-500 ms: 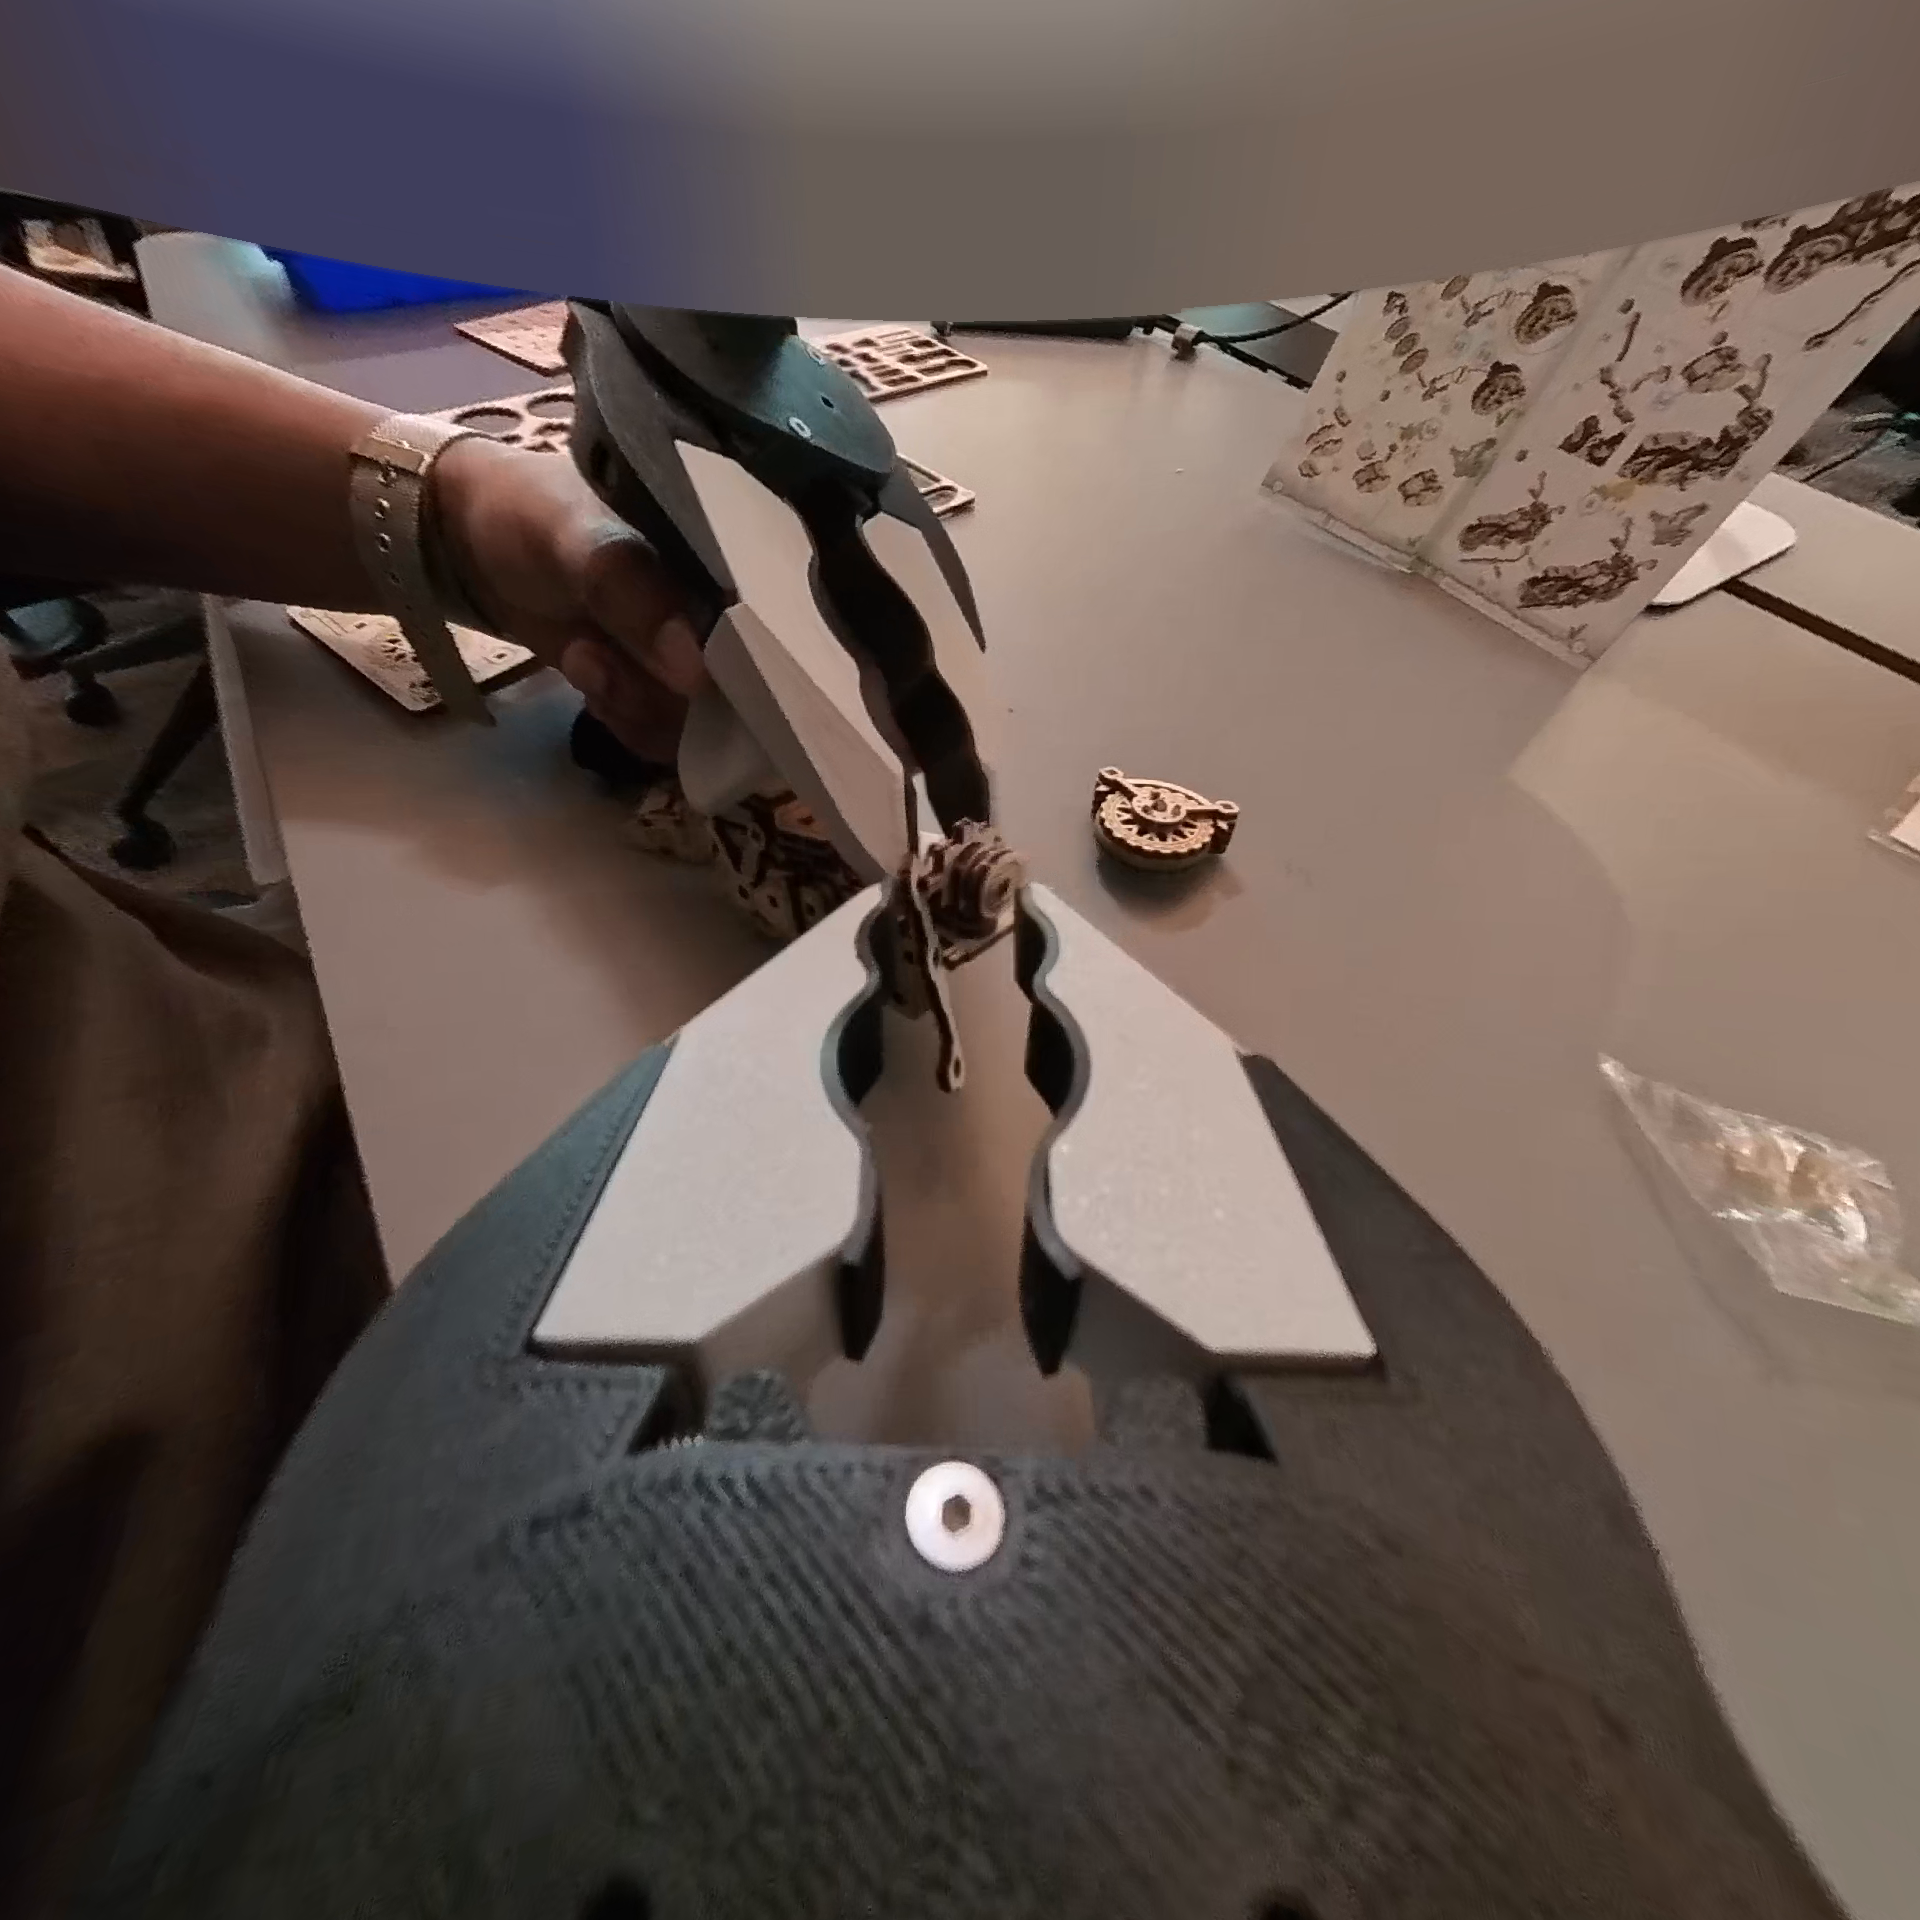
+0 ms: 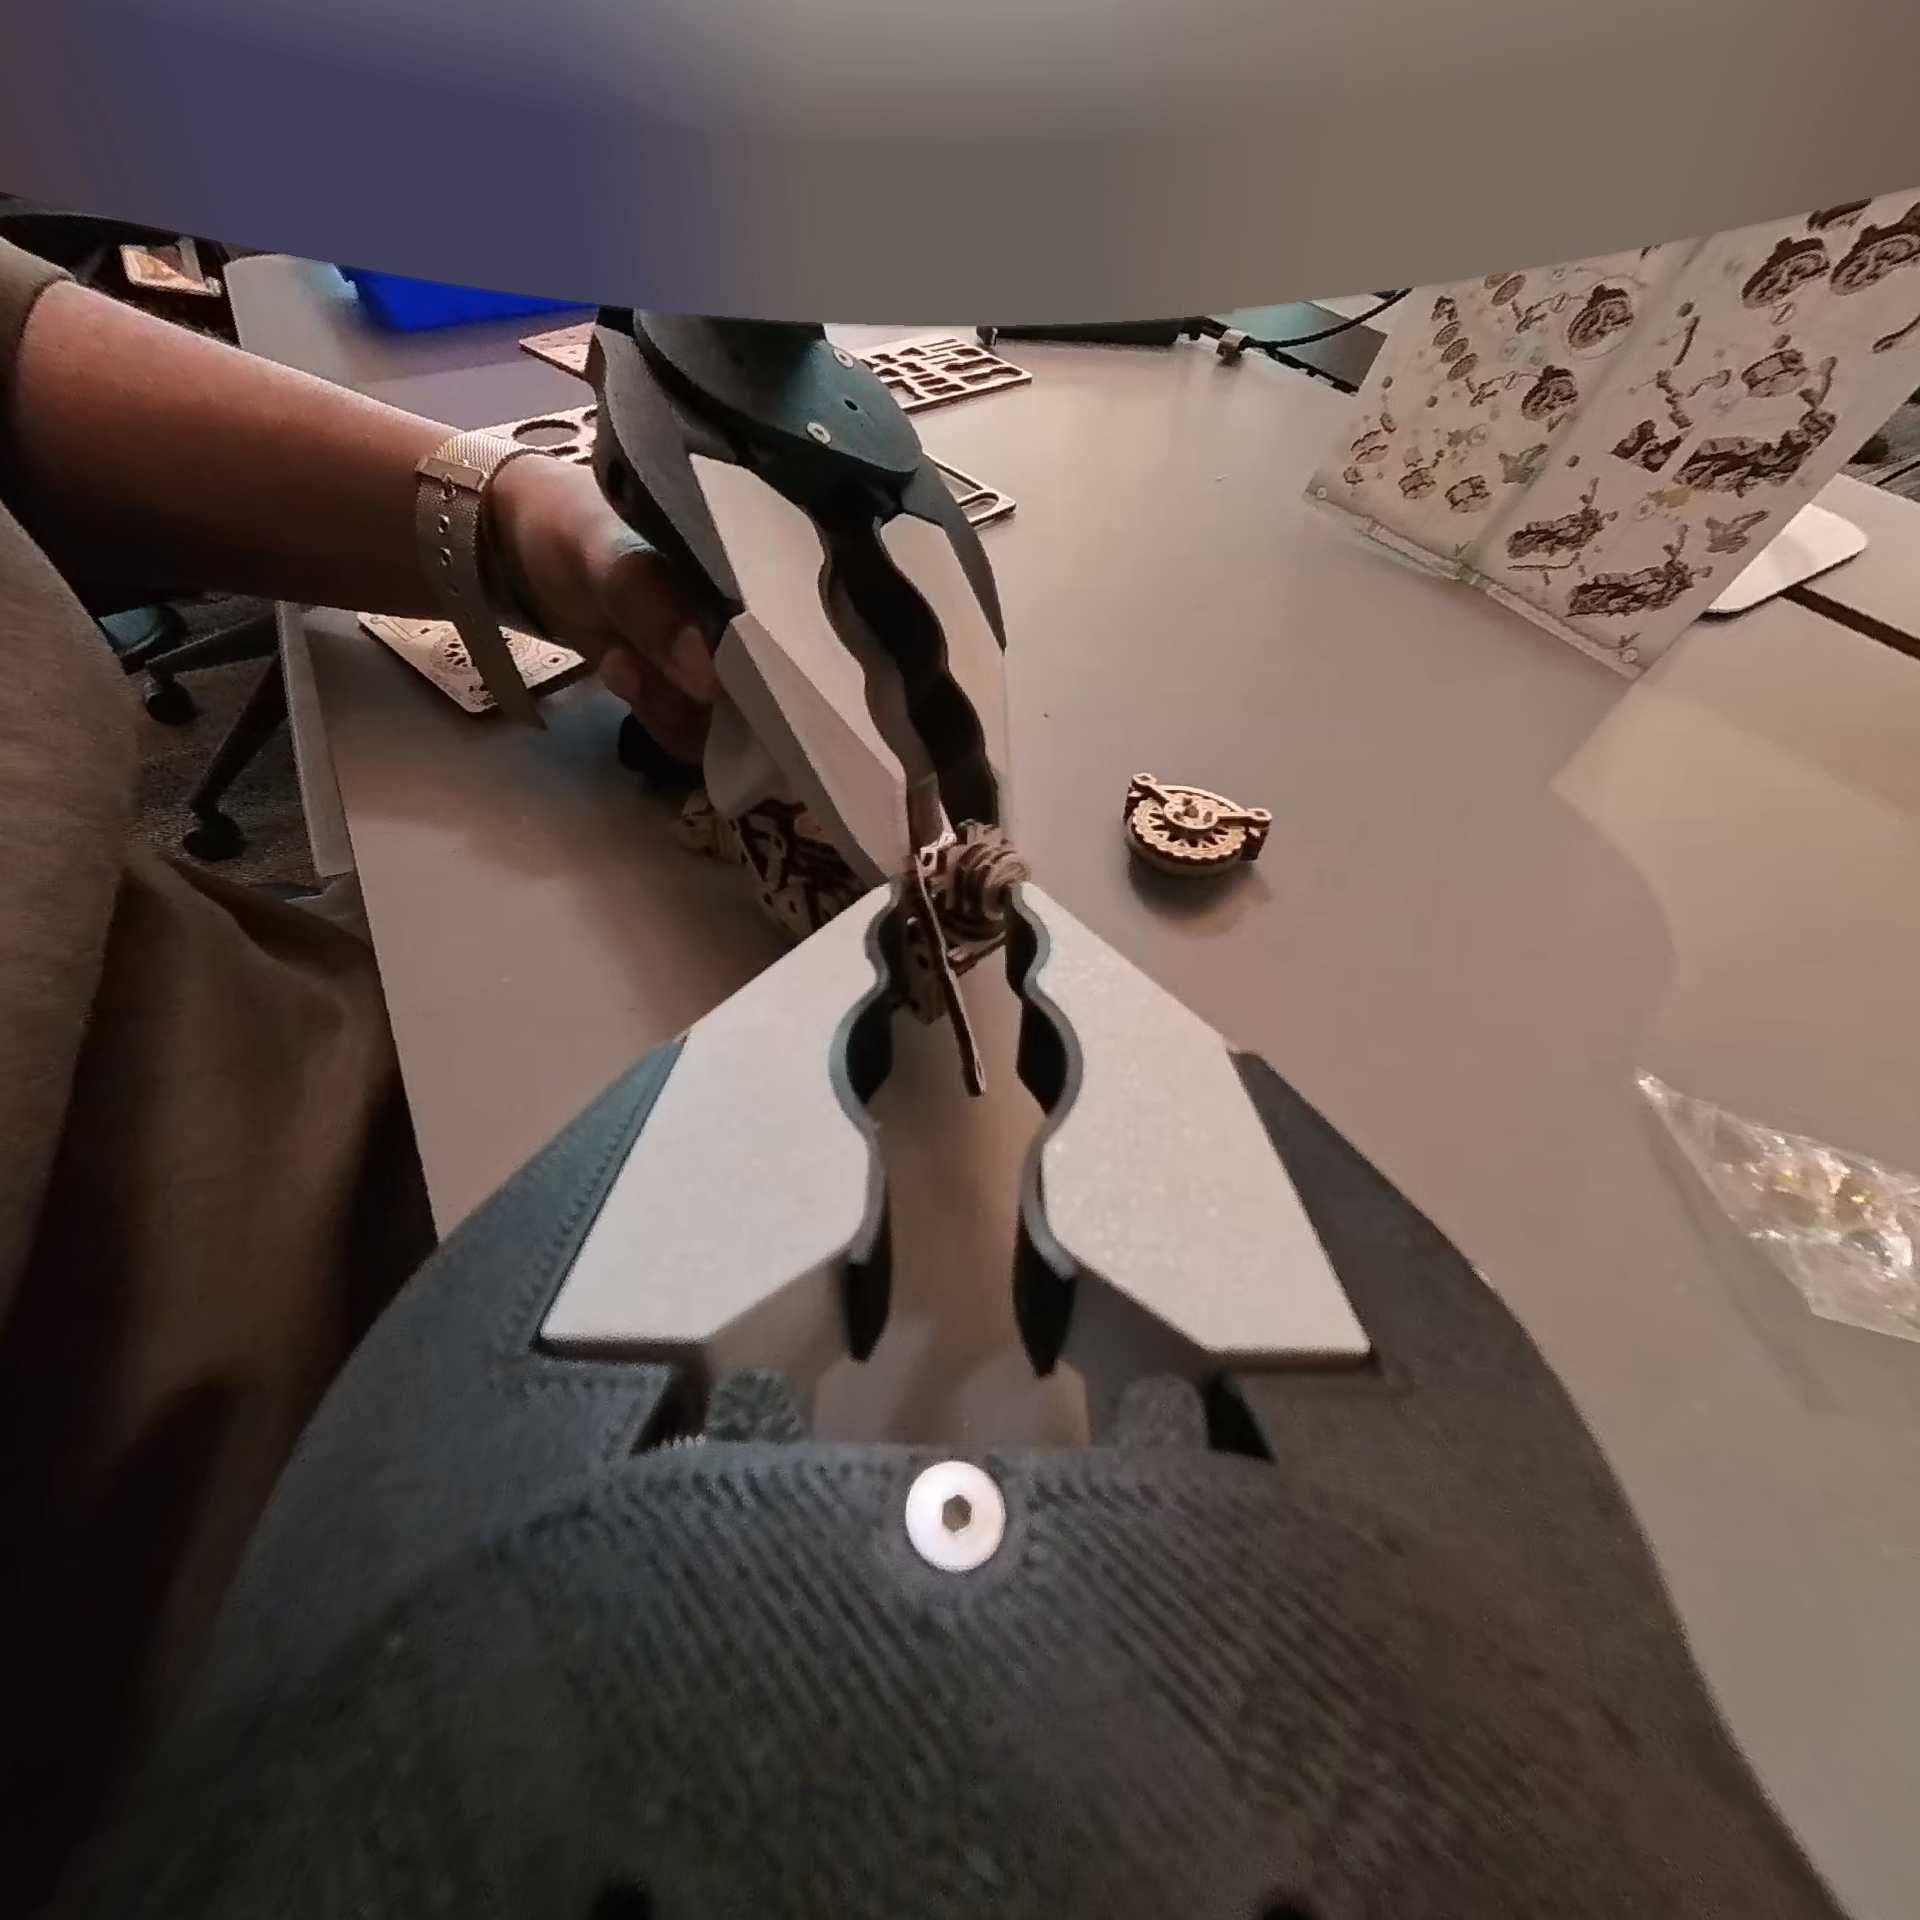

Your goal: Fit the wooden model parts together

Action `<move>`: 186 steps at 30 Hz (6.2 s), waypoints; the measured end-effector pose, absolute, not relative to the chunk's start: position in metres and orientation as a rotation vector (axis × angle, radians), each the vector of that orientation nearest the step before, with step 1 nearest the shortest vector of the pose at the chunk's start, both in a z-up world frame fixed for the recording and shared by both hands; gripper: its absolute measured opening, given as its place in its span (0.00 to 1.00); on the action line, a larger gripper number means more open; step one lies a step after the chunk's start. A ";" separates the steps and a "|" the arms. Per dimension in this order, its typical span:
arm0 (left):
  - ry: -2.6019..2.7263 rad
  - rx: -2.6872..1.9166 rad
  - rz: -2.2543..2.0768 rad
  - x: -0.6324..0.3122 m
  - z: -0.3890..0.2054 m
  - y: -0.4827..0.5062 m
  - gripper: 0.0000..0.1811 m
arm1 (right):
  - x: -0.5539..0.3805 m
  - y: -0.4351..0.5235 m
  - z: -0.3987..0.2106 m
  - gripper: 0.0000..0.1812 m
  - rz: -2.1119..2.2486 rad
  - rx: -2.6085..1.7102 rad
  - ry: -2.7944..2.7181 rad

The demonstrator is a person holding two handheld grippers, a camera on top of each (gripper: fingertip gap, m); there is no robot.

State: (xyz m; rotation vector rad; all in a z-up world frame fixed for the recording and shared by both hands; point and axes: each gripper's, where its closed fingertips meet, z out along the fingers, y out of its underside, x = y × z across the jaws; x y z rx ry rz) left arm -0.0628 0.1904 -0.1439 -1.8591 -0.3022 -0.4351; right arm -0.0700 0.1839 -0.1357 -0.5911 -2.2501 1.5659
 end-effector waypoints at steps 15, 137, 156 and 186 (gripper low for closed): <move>-0.275 -1.871 -0.418 -0.060 -0.144 0.191 0.09 | -0.067 0.185 -0.136 0.08 1.581 -0.601 -2.282; -0.381 -1.735 -0.503 -0.076 -0.133 0.180 0.06 | -0.067 0.185 -0.135 0.01 1.473 -0.432 -2.203; -0.324 -1.719 -0.551 -0.065 -0.129 0.180 0.05 | -0.048 0.179 -0.134 0.00 2.047 -0.821 -2.510; -0.464 -1.755 -0.602 -0.055 -0.121 0.185 0.05 | -0.048 0.182 -0.130 0.00 2.023 -0.903 -2.481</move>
